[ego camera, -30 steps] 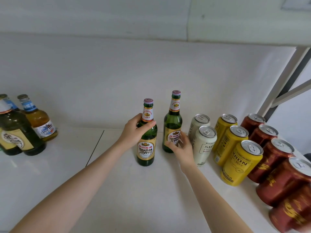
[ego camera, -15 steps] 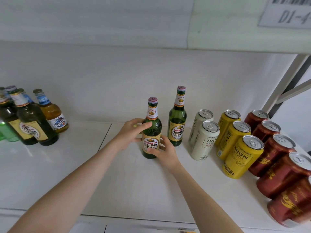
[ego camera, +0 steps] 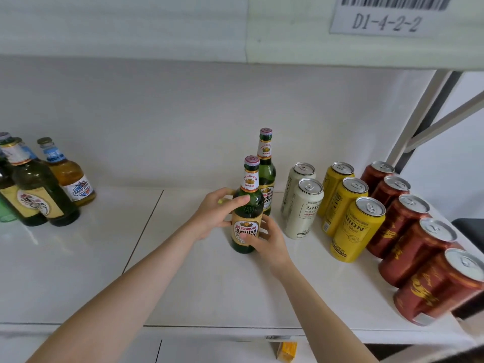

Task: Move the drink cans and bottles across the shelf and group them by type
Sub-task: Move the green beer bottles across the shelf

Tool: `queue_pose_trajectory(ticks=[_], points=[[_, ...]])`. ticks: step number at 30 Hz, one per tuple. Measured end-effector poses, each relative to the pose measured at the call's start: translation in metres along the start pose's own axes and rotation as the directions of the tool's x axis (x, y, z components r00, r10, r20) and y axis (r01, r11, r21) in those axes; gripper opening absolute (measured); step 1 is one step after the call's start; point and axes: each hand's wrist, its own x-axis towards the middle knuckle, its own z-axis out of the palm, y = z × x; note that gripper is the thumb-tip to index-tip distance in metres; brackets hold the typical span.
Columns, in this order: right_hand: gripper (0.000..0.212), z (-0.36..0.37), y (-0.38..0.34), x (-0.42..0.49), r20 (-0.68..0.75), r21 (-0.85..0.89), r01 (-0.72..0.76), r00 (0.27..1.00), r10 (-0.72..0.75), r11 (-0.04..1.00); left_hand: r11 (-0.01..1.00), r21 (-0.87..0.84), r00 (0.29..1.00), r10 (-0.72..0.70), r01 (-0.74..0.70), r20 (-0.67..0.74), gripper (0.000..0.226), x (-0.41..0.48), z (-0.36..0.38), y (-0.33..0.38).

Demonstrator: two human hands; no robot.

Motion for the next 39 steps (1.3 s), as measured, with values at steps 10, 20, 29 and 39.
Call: queue_pose_trajectory(ticks=[10, 20, 29, 39], points=[[0.053, -0.025, -0.007, -0.007, -0.09, 0.033, 0.029, 0.996, -0.026, 0.999, 1.0, -0.029, 1.0, -0.004, 0.004, 0.018, 0.035, 0.011, 0.04, 0.005], [0.054, -0.034, -0.01, 0.012, -0.11, -0.013, 0.024, 0.994, -0.026, 1.0, 0.996, -0.09, 1.0, 0.001, -0.002, -0.007, 0.069, 0.029, 0.043, 0.0], [0.065, -0.032, -0.008, 0.028, -0.134, 0.0, 0.006, 0.991, -0.006, 1.0, 0.996, -0.085, 1.0, -0.01, 0.008, -0.023, 0.067, 0.045, 0.038, -0.001], [0.057, -0.03, -0.009, 0.03, -0.144, -0.026, 0.02, 0.989, -0.024, 0.999, 0.997, -0.072, 1.0, -0.02, 0.021, 0.001, 0.068, 0.051, 0.033, -0.002]])
